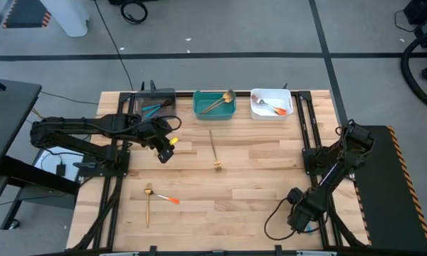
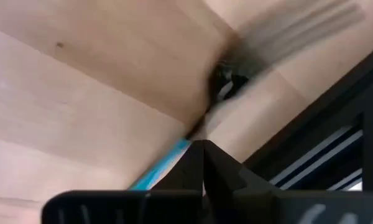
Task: Sort silverware by color (type)
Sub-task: Put the blue fork into the black bin
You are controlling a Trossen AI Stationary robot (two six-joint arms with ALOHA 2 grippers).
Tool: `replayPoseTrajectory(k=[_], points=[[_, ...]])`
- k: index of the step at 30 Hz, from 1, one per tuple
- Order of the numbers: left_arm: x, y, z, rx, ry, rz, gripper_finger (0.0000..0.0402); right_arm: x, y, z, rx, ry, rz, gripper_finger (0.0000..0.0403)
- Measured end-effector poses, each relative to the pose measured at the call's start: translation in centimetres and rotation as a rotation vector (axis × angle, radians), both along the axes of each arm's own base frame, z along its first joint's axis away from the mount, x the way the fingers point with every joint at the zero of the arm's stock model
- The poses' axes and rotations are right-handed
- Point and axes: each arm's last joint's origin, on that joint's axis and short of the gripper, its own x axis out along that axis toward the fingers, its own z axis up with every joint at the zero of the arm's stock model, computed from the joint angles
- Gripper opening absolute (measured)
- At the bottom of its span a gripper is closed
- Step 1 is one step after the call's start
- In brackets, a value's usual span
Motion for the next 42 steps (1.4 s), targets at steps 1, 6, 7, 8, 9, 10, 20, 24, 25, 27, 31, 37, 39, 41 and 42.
replayPoseTrajectory(k=[1,6,7,8,9,10,20,24,25,27,31,37,39,41,42], points=[[0.0,0.0,0.0,0.0,0.0,0.0,0.0094,0.0,0.0,-0.1,0.005,-0.005,-0.013,0.0012],[0.0,0.0,0.0,0.013,0.003,-0.019,0.0094,0.3,-0.3,-0.4,-0.005,-0.022,-0.065,0.0028],[0.0,0.0,0.0,0.013,0.003,-0.019,0.0094,0.6,-0.5,-0.4,-0.008,-0.029,-0.071,0.0028],[0.0,0.0,0.0,0.013,0.003,-0.018,0.0094,0.9,-0.7,-0.4,-0.008,-0.035,-0.077,0.0026],[0.0,0.0,0.0,0.013,0.003,-0.018,0.0094,1.3,-0.9,-0.4,-0.005,-0.039,-0.085,0.0024],[0.0,0.0,0.0,0.013,0.003,-0.018,0.0094,1.7,-1.2,-0.4,0.002,-0.043,-0.089,0.0021],[0.0,0.0,0.0,0.014,0.004,-0.019,0.0094,3.7,-2.9,0.2,-0.017,-0.093,-0.01,0.0015],[0.0,0.0,0.0,0.014,0.004,-0.019,0.0094,3.7,-2.8,1.5,-0.017,-0.137,-0.022,0.0021],[0.0,0.0,0.0,0.014,0.004,-0.02,0.0094,3.8,-2.7,2.0,0.001,-0.151,-0.032,0.0022],[0.0,0.0,0.0,0.014,0.004,-0.02,0.0094,3.6,-2.4,2.8,0.028,-0.171,-0.05,0.0021],[0.0,0.0,0.0,0.014,0.003,-0.02,0.0094,3.5,-1.5,4.0,0.083,-0.259,-0.09,0.0021],[0.0,0.0,0.0,0.014,0.003,-0.019,0.0094,2.7,-0.4,2.9,0.061,-0.225,-0.072,0.0043],[0.0,0.0,0.0,0.014,0.003,-0.019,0.0094,2.7,-0.2,2.4,0.043,-0.206,-0.079,0.0057],[0.0,0.0,0.0,0.014,0.003,-0.019,0.0094,2.7,-0.2,2.0,0.029,-0.193,-0.079,0.0072],[0.0,0.0,0.0,0.014,0.003,-0.019,0.0094,2.7,-0.2,1.9,0.024,-0.189,-0.08,0.0079]])
